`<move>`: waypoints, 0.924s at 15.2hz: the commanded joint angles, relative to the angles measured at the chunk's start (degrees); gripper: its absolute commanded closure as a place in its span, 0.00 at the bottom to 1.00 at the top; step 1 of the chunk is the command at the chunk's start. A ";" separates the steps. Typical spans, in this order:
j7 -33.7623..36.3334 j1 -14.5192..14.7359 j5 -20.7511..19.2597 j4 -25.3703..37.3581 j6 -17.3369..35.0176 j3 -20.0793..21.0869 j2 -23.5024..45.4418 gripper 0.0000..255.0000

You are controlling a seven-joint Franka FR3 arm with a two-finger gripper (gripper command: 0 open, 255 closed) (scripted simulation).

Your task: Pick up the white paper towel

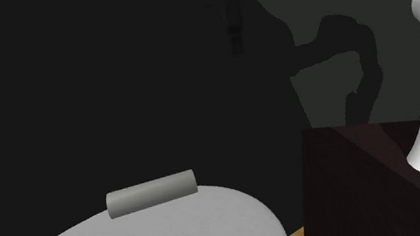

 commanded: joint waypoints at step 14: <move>-11.36 1.82 0.61 15.81 18.39 0.30 34.00 0.00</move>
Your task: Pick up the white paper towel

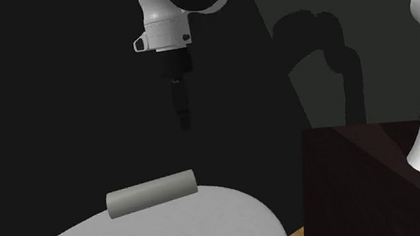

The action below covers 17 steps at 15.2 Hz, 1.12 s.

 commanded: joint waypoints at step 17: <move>-6.28 0.64 -1.57 23.91 6.57 2.04 30.17 0.00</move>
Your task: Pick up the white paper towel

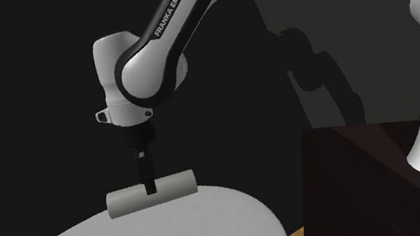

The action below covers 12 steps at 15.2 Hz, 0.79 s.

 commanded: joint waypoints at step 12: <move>0.03 0.02 0.02 0.51 1.62 0.03 2.11 1.00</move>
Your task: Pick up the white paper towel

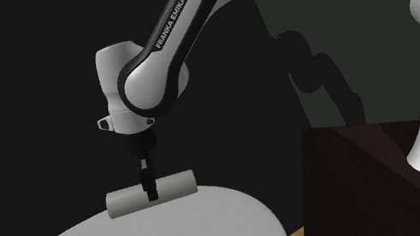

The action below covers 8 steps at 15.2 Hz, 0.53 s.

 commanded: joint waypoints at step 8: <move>-0.05 -0.01 -0.03 -0.71 -2.79 -0.03 -3.42 1.00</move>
